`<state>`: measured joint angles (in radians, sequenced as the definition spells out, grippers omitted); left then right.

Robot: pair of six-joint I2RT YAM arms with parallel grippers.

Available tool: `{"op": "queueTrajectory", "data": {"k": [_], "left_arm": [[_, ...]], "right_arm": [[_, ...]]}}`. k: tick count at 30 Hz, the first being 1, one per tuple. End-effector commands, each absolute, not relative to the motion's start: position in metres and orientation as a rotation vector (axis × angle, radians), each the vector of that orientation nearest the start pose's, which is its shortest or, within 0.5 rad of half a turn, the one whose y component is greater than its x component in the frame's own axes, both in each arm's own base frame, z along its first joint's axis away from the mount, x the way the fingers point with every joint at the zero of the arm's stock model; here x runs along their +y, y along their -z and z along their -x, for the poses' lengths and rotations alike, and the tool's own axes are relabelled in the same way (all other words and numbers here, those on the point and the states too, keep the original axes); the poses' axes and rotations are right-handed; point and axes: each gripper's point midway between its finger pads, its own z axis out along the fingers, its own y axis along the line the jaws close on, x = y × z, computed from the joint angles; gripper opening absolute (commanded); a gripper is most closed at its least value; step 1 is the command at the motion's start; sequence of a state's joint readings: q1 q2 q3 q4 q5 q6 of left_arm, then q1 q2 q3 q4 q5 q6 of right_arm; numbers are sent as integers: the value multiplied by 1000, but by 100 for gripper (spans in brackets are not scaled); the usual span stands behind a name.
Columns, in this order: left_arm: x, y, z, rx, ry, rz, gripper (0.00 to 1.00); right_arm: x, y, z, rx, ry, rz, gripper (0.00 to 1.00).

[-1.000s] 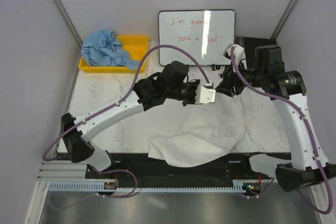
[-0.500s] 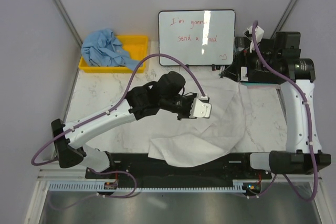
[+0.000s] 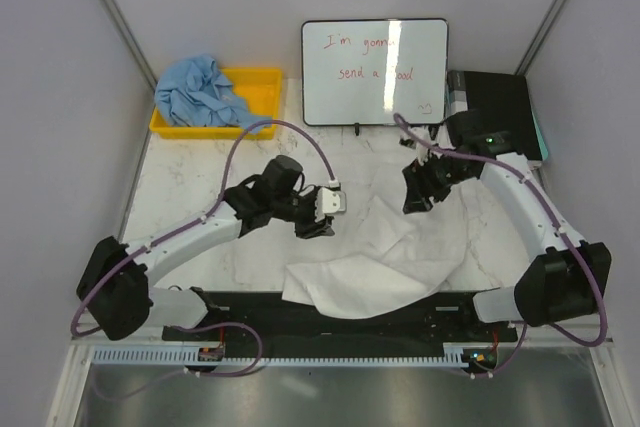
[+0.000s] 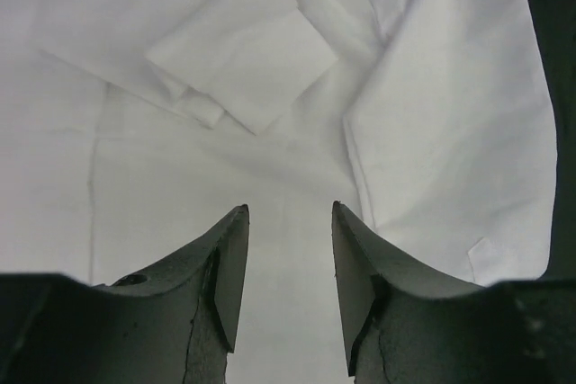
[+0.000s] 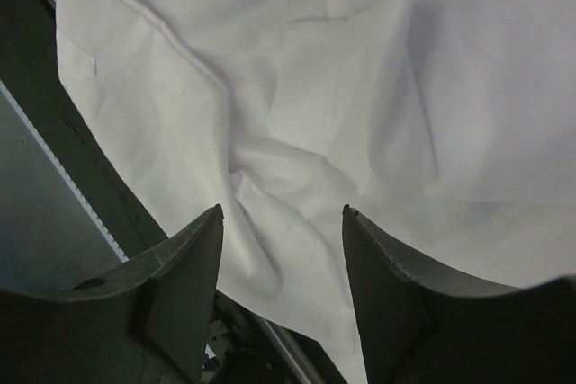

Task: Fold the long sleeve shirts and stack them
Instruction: Fold the shirt

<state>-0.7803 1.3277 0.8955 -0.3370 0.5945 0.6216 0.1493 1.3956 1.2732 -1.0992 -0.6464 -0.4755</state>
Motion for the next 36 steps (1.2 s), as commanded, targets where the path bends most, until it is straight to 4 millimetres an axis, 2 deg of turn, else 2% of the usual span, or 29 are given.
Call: {"op": "queueTrajectory", "data": {"k": [1, 2, 4, 5, 6, 8, 9, 10, 13, 14, 17, 18, 22, 29, 33, 36], "left_arm": [[-303, -216, -194, 1336, 849, -1485, 52], [-297, -199, -187, 1350, 853, -1514, 52], [-293, -190, -179, 1292, 838, -1564, 53], [-290, -178, -176, 1301, 839, -1584, 52], [-289, -174, -176, 1275, 821, -1607, 52], [-288, -169, -179, 1271, 796, -1612, 52], [-287, -170, -181, 1282, 783, -1602, 52], [-287, -171, -183, 1288, 780, -1594, 52], [-279, -190, -190, 1298, 744, -1492, 52], [-273, -200, -194, 1303, 727, -1430, 52], [-254, -203, -203, 1373, 671, -1326, 52], [-248, -211, -202, 1359, 643, -1301, 53], [-235, -212, -202, 1394, 606, -1263, 54], [-235, -215, -198, 1419, 635, -1247, 55], [-235, -212, -198, 1420, 636, -1258, 55], [-236, -209, -197, 1425, 648, -1268, 55]], "right_arm": [[150, -153, -235, 2373, -654, 1107, 58], [155, -138, -231, 2383, -651, 1143, 55], [168, -120, -220, 2388, -660, 1230, 44], [172, -109, -216, 2416, -661, 1257, 42], [180, -102, -208, 2414, -663, 1316, 42], [184, -84, -210, 2433, -588, 1315, 43], [192, -80, -208, 2421, -573, 1334, 43], [196, -78, -217, 2429, -522, 1272, 46], [209, -70, -223, 2445, -481, 1208, 47], [211, -67, -225, 2453, -463, 1201, 48], [216, -57, -229, 2472, -454, 1201, 47], [218, -52, -227, 2481, -454, 1217, 47], [225, -37, -225, 2499, -431, 1246, 48], [224, -18, -229, 2536, -367, 1260, 50], [216, -11, -235, 2544, -281, 1236, 44], [211, -5, -232, 2553, -249, 1246, 40]]}}
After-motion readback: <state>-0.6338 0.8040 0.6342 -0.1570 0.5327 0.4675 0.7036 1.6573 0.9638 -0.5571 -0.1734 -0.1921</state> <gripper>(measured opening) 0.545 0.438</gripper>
